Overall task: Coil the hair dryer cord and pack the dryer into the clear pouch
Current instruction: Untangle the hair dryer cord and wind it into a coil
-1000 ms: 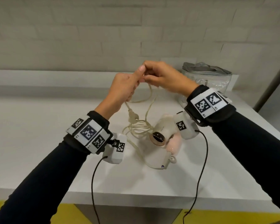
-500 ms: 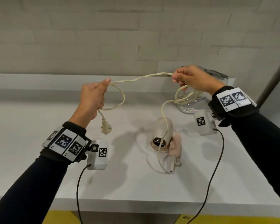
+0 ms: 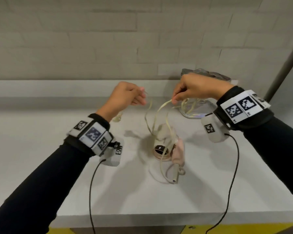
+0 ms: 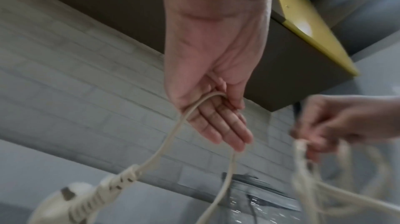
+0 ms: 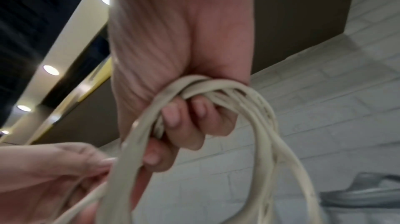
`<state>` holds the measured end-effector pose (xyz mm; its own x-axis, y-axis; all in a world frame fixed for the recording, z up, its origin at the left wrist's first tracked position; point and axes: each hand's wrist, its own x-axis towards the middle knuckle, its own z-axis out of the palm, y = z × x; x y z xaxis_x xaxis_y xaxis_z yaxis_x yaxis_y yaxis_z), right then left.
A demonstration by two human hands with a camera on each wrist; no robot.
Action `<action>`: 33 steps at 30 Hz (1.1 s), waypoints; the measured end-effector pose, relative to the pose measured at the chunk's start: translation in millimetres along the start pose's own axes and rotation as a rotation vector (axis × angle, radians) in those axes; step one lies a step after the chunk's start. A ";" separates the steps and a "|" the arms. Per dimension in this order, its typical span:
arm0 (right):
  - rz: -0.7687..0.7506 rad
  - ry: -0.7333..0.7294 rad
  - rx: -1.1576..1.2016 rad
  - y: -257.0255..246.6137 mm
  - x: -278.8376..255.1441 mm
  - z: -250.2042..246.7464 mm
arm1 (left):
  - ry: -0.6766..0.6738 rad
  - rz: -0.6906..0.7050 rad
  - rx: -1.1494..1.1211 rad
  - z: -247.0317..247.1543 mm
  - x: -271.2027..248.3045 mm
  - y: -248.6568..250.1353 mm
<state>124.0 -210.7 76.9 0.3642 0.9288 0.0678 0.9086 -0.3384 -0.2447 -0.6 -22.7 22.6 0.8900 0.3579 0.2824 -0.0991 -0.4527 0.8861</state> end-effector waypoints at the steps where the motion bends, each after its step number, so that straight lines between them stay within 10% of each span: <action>1: -0.023 0.012 -0.013 -6.0 6.4 3.8 | -0.063 -0.003 -0.004 13.7 2.1 8.2; 8: -0.100 0.093 0.000 -18.9 17.5 13.5 | -0.025 -0.033 -0.072 39.9 0.2 16.5; 14: 0.131 0.170 -0.111 35.8 -13.6 23.8 | 0.256 -0.023 -0.243 -22.6 -2.7 2.2; 24: 0.176 0.430 0.927 77.6 -36.5 39.3 | 0.313 -0.114 -0.222 -40.2 -8.0 -30.9; 28: 0.051 0.465 1.371 67.7 -34.7 32.3 | 0.120 -0.148 -0.131 -34.4 -16.4 -40.3; 33: -0.011 0.218 0.819 35.4 -29.4 19.5 | -0.020 -0.141 0.092 -20.5 -15.4 -33.7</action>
<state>141.5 -247.0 47.4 0.4640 0.8532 0.2383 0.5078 -0.0358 -0.8607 -20.2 3.9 -4.1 0.9011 0.4070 0.1494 0.0675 -0.4722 0.8789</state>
